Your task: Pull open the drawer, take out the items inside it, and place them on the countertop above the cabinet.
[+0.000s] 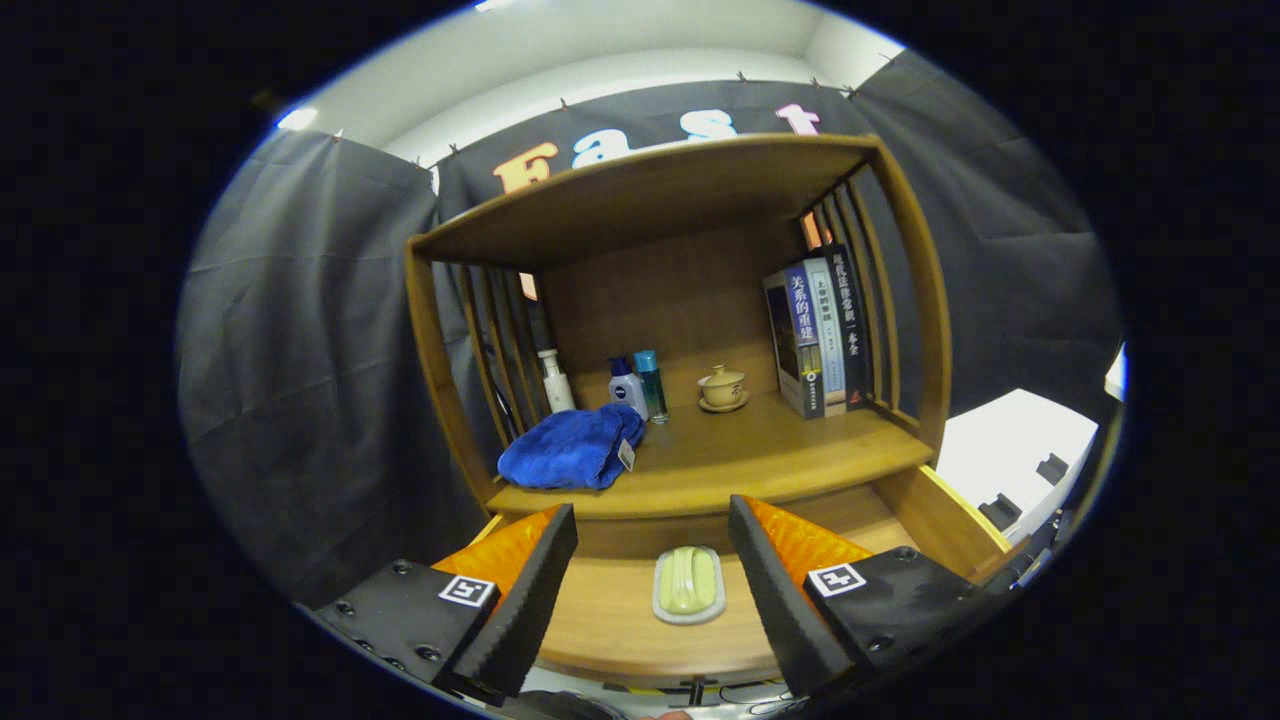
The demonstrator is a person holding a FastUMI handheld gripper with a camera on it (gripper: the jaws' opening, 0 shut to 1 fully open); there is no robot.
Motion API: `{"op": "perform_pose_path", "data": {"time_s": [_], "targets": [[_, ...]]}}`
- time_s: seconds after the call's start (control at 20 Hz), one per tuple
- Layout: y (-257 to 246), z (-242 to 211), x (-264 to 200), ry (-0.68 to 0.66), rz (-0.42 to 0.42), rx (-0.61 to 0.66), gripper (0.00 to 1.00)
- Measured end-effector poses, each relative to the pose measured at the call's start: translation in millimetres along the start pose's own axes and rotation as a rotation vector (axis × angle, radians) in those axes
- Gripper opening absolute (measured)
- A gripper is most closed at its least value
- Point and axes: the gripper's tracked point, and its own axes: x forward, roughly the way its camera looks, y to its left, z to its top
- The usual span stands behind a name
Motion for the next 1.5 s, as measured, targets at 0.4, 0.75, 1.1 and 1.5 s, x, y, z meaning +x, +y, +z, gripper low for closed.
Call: {"op": "perform_pose_path", "data": {"time_s": [0.4,0.75,1.1,1.5], "targets": [[-26,-71,102,0.311,-0.11,-0.295,0.98],[-29,-142,114,0.709,-0.165,-0.173,0.95],[-31,-179,104,0.907,-0.136,-0.072,0.62],[-58,-170,86,0.846,-0.147,-0.002,0.27]]}}
